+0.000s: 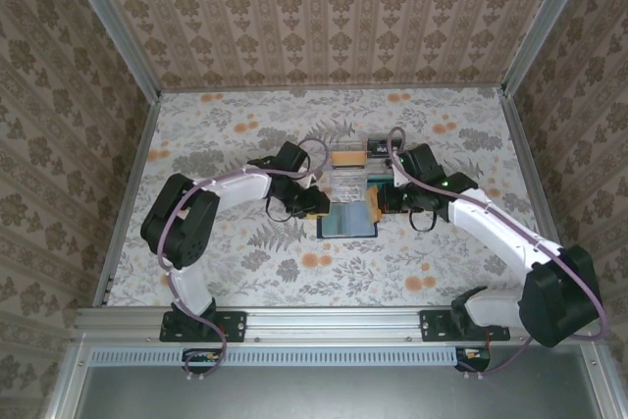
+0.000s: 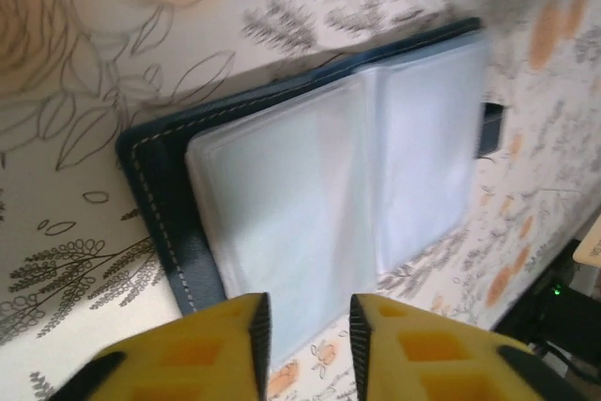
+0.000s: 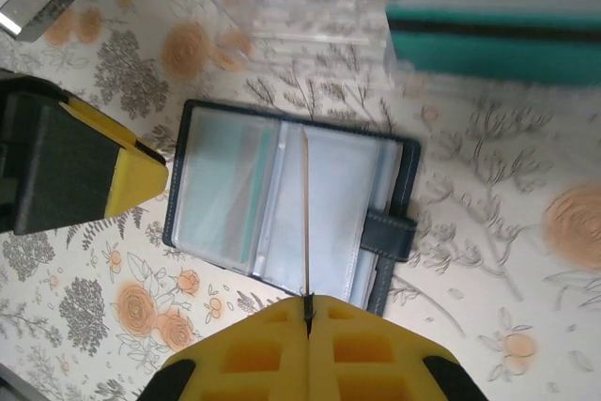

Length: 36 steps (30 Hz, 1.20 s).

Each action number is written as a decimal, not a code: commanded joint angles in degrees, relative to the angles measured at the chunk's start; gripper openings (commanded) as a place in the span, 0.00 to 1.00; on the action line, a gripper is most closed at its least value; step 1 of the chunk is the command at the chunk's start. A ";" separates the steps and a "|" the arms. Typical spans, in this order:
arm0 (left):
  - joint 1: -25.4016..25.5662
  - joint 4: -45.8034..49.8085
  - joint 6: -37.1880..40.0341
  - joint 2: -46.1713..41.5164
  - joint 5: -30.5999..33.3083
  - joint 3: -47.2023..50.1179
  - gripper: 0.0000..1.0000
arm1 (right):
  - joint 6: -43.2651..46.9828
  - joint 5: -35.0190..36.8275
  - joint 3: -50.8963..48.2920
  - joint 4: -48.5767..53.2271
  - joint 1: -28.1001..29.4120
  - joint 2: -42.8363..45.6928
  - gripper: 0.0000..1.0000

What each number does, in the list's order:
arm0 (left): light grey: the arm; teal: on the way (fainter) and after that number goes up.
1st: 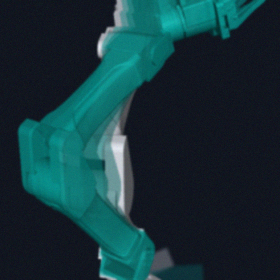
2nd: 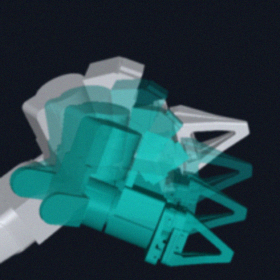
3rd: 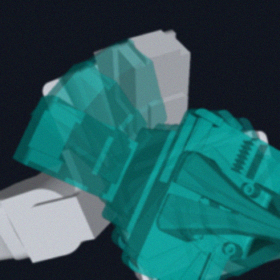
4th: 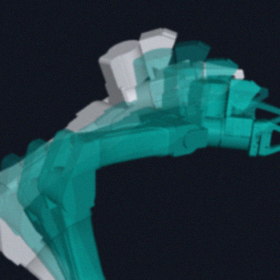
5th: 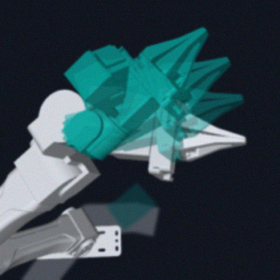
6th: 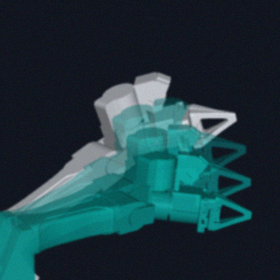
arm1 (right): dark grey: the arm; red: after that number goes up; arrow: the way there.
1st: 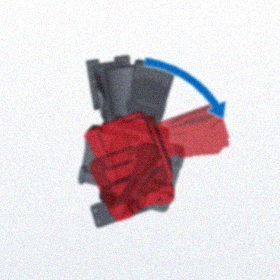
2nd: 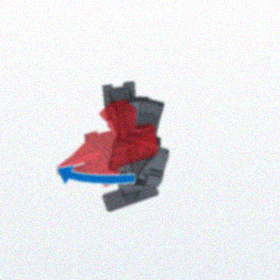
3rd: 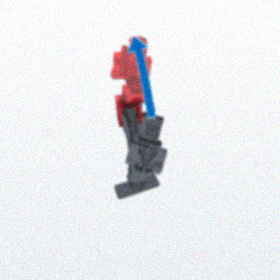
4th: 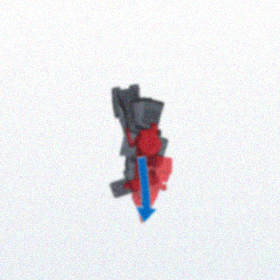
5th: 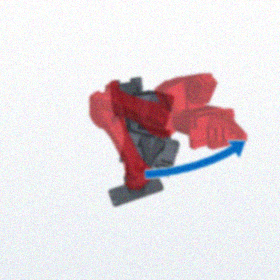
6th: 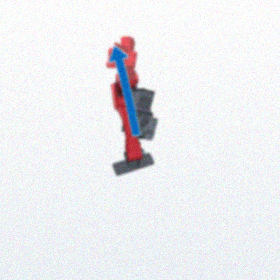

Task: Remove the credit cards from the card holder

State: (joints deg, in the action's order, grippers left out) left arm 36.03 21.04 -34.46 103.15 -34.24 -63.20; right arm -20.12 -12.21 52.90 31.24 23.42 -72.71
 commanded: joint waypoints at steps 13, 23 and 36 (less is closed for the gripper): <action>-10.69 -5.85 -1.70 -17.00 1.60 3.64 1.00 | 41.03 6.87 13.76 6.46 2.65 -0.04 0.00; -16.76 -5.18 -1.45 -25.09 4.43 7.52 1.00 | 61.07 8.49 23.20 4.48 3.64 -12.36 0.00; -20.32 -2.84 -1.67 -31.76 5.76 12.37 1.00 | 81.19 14.08 29.68 1.10 5.03 -24.79 0.00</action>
State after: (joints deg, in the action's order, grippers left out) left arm 16.49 17.17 -36.01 73.36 -29.26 -51.68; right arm 54.24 -0.78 80.16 33.43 28.16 -96.12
